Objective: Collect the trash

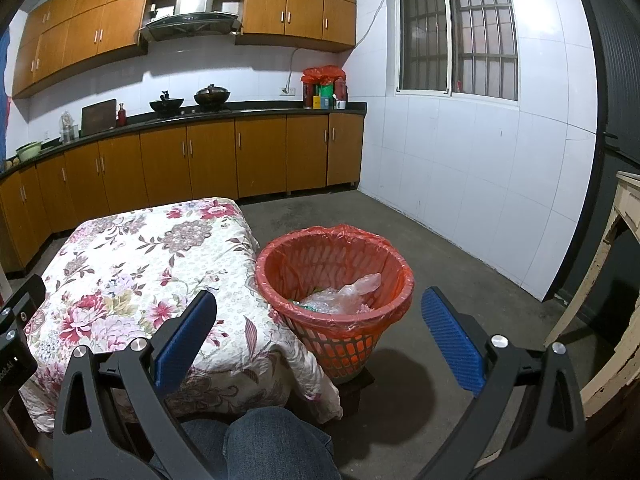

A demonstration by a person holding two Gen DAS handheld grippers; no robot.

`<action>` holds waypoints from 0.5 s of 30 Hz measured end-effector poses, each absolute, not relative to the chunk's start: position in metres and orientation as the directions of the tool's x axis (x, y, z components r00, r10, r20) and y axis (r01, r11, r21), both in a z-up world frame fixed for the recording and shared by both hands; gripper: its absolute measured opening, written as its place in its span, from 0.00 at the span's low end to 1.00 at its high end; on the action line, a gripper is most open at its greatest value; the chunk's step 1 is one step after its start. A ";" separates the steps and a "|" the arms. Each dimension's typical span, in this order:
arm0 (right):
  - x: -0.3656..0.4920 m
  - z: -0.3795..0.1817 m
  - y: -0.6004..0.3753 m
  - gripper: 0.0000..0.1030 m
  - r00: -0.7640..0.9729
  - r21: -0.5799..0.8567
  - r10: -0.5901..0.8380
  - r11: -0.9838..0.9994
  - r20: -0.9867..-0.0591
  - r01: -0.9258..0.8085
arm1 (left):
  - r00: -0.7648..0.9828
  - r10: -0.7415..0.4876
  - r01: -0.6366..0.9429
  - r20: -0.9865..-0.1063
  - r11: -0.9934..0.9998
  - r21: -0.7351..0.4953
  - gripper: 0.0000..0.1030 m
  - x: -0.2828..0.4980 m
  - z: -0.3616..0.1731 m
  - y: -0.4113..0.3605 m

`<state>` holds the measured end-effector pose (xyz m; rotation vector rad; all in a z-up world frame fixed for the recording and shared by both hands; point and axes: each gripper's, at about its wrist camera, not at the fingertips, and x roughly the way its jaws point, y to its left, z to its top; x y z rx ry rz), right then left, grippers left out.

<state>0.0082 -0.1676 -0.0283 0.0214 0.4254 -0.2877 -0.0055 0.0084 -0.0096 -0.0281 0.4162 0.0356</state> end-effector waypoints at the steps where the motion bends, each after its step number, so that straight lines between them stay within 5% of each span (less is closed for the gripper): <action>1: 0.008 -0.028 -0.168 0.98 0.871 -0.039 -0.271 0.959 -0.410 0.280 | 0.914 0.029 -0.041 -0.406 0.999 -0.020 0.96 -0.005 -0.010 0.008; 15: 0.008 -0.030 -0.167 0.98 0.869 -0.039 -0.271 0.959 -0.414 0.280 | 0.909 0.024 -0.038 -0.416 0.999 -0.025 0.96 -0.003 -0.015 0.007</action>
